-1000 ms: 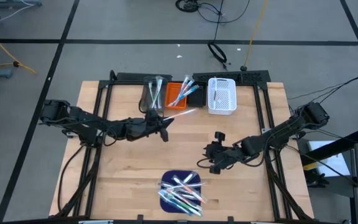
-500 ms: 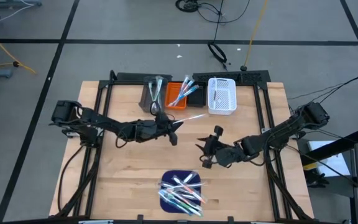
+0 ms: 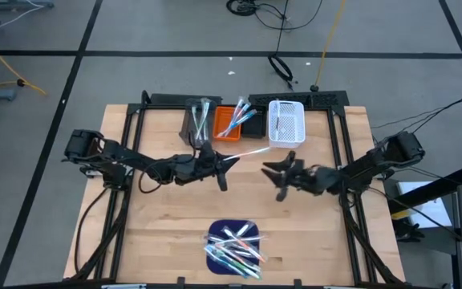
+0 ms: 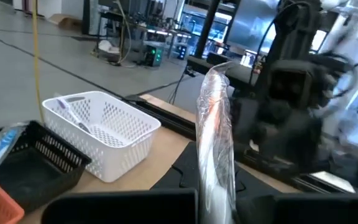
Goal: Pick & Place Toothbrushes
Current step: Put the orange toothbrush into the black bin
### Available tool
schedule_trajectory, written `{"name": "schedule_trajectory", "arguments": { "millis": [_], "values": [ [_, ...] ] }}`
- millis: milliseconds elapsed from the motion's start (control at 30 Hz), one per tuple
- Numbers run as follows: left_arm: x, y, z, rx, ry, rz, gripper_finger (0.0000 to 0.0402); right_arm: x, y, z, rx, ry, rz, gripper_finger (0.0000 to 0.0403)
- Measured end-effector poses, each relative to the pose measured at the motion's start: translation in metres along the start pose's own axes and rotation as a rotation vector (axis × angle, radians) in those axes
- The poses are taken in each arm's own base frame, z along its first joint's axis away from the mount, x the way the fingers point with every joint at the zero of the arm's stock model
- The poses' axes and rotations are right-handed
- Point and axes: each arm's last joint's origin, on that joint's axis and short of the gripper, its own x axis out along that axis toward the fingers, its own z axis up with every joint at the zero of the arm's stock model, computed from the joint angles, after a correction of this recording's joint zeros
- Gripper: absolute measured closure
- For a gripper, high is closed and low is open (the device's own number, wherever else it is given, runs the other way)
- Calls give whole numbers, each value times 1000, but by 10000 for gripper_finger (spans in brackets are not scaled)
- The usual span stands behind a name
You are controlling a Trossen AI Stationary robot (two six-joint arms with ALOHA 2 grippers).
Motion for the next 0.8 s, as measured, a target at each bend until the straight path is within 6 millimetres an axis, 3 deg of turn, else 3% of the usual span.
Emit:
{"name": "schedule_trajectory", "arguments": {
  "millis": [200, 800],
  "values": [
    [-1, -5, 6, -19, -46, -77, 401, -16, -18, 4, 72, -94, 80, 298],
    [-1, -6, 8, -27, -51, -144, 401, 16, -21, 25, 35, -172, 134, 298]
  ]
}}
